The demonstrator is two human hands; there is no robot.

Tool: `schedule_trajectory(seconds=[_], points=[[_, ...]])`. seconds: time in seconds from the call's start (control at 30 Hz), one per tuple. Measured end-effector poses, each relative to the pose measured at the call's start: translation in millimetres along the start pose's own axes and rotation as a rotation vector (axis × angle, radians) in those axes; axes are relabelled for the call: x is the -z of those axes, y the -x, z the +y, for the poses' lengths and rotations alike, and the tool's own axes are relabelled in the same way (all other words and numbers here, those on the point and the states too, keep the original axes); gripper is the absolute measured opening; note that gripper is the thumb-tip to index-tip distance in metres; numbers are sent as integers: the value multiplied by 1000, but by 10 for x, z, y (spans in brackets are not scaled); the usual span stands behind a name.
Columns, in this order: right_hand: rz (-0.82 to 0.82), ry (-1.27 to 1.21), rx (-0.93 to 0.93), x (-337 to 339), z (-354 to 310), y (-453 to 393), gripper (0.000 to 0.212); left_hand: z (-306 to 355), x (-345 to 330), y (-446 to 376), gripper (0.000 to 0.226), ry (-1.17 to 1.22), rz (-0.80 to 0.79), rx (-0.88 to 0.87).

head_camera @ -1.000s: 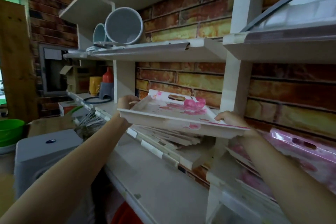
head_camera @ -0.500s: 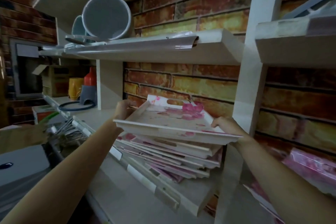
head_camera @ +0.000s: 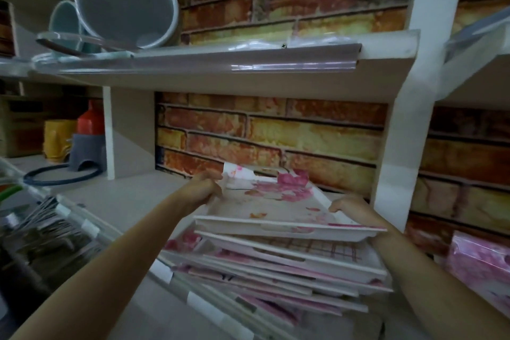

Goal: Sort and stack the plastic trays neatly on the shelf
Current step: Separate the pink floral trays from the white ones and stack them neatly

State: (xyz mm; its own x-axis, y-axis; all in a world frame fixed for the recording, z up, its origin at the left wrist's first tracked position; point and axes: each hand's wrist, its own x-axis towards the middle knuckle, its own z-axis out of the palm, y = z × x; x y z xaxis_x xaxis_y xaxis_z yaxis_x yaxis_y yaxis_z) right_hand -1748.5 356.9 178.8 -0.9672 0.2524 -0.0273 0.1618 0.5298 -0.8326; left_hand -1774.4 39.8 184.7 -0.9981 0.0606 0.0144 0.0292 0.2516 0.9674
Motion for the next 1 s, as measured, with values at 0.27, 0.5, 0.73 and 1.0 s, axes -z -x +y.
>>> schedule_trajectory(seconds=[0.27,0.5,0.73,1.0], points=[[68,86,-33,-47,38,-73,45,-137,-111,-207,46,-203,-29,-41],[3,22,-99,-8,71,-26,17,-166,-187,-379,40,-315,-65,-39],[-63,-57,-108,60,-43,116,13,-91,-219,-492,33,-405,-97,-30],[-81,178,-62,-21,-307,342,39,203,-356,-262,8,-474,-289,-115]])
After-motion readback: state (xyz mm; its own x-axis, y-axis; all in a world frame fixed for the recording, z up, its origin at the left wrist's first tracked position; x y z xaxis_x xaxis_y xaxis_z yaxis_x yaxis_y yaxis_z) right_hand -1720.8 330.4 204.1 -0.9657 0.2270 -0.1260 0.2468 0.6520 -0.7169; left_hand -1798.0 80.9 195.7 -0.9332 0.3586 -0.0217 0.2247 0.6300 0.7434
